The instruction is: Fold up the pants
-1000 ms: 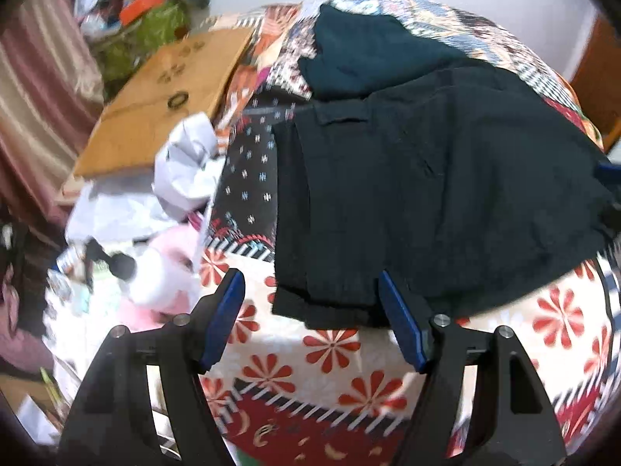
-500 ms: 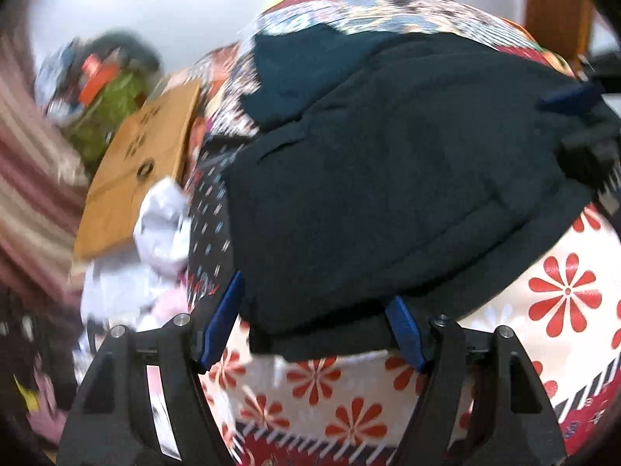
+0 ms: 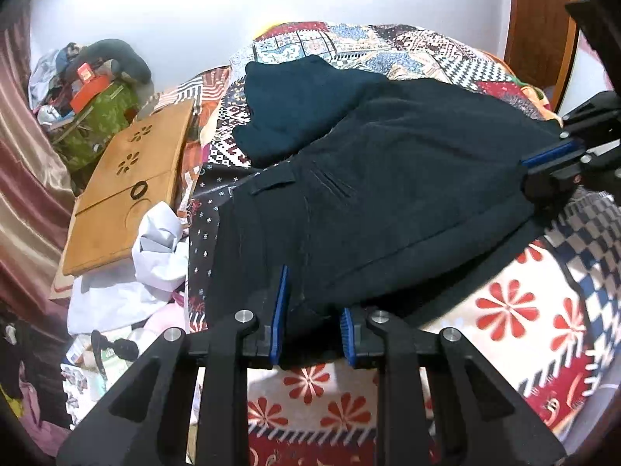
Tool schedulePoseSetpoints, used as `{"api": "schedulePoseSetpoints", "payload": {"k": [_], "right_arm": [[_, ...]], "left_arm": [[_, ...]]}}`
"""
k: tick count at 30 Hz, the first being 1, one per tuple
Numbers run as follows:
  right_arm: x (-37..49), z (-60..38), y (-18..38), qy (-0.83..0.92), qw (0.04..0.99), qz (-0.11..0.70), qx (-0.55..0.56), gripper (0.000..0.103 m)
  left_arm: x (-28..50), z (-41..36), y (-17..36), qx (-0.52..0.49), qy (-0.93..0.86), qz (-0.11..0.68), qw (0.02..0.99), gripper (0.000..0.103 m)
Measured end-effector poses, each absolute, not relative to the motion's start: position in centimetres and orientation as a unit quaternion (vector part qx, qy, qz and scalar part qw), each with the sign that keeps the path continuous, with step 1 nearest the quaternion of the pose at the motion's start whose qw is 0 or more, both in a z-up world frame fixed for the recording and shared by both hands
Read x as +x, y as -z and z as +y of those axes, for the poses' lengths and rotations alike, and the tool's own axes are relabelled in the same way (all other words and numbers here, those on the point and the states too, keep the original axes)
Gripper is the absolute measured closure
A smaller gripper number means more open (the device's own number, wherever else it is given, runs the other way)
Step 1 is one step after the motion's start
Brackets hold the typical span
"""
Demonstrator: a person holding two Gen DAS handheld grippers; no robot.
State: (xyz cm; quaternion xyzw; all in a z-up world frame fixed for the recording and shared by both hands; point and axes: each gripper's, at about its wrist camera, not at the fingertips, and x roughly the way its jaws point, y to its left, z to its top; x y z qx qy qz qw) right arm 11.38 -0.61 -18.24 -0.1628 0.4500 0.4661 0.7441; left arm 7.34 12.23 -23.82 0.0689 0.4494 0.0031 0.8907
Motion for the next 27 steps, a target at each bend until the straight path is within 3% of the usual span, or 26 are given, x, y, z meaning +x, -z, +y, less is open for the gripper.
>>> {"api": "schedulePoseSetpoints", "payload": {"k": [6, 8, 10, 12, 13, 22, 27], "right_arm": [[11.4, -0.7, 19.5, -0.458, 0.738, 0.472, -0.150, 0.089], [11.5, -0.9, 19.2, -0.456, 0.736, 0.479, -0.145, 0.081], [11.5, -1.3, 18.6, -0.451, 0.737, 0.482, -0.148, 0.062], [11.7, -2.5, 17.6, -0.437, 0.758, 0.462, -0.142, 0.051], [12.0, -3.4, 17.1, -0.429, 0.771, 0.452, -0.129, 0.048], [15.0, -9.5, 20.2, -0.329, 0.802, 0.493, -0.070, 0.048], [13.4, -10.7, 20.0, -0.329, 0.813, 0.475, -0.076, 0.048]], "left_arm": [[7.1, 12.2, 27.5, 0.044, 0.000, 0.504, 0.863, 0.074], [6.6, 12.4, 27.6, 0.029, -0.004, 0.496, 0.868, 0.072], [6.1, 12.7, 27.3, 0.019, -0.010, 0.492, 0.871, 0.065], [5.6, 13.3, 26.9, 0.007, -0.020, 0.488, 0.872, 0.051], [5.3, 13.7, 26.8, 0.001, -0.021, 0.487, 0.873, 0.050], [5.6, 16.3, 23.8, -0.051, -0.066, 0.482, 0.872, 0.048], [8.2, 15.6, 24.0, -0.058, -0.074, 0.478, 0.874, 0.034]]}}
